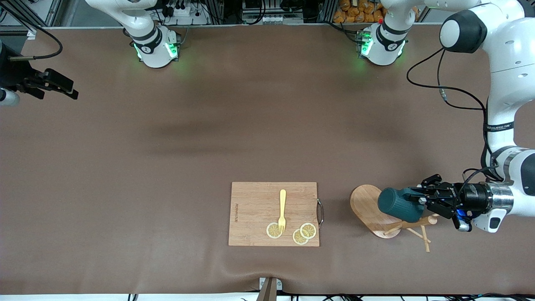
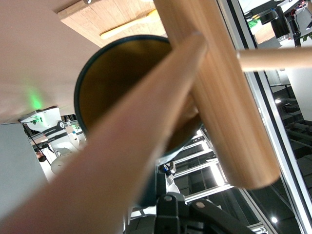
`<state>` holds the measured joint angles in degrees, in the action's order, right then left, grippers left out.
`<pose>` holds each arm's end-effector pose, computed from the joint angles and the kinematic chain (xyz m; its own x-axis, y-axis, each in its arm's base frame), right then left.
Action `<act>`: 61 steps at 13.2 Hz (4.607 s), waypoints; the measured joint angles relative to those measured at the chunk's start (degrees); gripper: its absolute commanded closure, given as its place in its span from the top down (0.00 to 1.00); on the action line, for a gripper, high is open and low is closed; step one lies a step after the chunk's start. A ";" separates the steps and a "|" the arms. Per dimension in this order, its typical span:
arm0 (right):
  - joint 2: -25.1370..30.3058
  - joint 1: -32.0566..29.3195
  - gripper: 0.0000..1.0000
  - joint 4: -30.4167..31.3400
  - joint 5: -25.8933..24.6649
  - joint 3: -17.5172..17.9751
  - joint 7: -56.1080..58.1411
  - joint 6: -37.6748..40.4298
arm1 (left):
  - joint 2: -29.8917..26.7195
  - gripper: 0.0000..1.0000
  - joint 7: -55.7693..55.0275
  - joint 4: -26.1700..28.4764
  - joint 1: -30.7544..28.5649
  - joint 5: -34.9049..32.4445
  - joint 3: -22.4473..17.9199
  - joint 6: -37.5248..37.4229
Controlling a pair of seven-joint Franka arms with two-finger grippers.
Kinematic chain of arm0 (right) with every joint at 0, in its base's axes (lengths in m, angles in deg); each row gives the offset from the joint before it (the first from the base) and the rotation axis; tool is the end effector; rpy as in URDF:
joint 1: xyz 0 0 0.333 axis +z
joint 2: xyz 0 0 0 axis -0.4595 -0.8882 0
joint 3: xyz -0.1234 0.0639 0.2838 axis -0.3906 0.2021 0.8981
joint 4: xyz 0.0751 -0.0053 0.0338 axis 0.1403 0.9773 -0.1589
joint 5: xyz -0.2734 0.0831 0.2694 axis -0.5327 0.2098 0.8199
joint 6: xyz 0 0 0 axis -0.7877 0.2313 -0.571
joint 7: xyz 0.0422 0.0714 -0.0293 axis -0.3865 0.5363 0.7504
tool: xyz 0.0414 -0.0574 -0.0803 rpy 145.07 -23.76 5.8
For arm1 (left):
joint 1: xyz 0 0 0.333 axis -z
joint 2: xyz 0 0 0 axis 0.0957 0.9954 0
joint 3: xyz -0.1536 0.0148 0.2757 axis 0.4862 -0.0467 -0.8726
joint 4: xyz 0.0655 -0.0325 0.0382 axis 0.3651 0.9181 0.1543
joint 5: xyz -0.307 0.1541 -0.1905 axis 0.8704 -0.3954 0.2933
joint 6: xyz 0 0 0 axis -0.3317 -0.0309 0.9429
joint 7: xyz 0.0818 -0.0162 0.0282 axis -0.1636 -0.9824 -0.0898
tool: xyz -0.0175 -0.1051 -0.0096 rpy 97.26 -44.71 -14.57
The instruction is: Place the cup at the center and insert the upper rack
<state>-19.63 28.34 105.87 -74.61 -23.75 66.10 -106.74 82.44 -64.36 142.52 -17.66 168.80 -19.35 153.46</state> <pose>0.5102 -0.0085 0.6249 0.9956 -0.0521 -0.0778 -0.0571 -0.9963 -0.0635 0.7351 0.0406 0.3096 0.3995 0.0341 -0.9161 0.9133 -0.1015 0.3945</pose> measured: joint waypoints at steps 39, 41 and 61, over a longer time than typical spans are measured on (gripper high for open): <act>-0.24 0.90 1.00 1.03 -4.13 -0.01 0.86 -2.82 | -9.14 1.00 -11.06 -2.40 -2.10 6.67 1.29 -6.30; -0.24 0.91 1.00 1.06 -4.13 0.00 0.85 -2.80 | -11.94 1.00 -11.32 -2.74 -2.12 6.56 1.18 -6.70; -0.24 0.99 1.00 1.09 -3.89 0.04 0.80 -2.48 | -27.50 1.00 3.42 -2.51 24.14 -66.97 1.87 5.83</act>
<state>-19.87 29.32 106.96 -78.50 -23.71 66.90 -109.22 54.95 -60.94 140.01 6.49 101.83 -17.48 159.28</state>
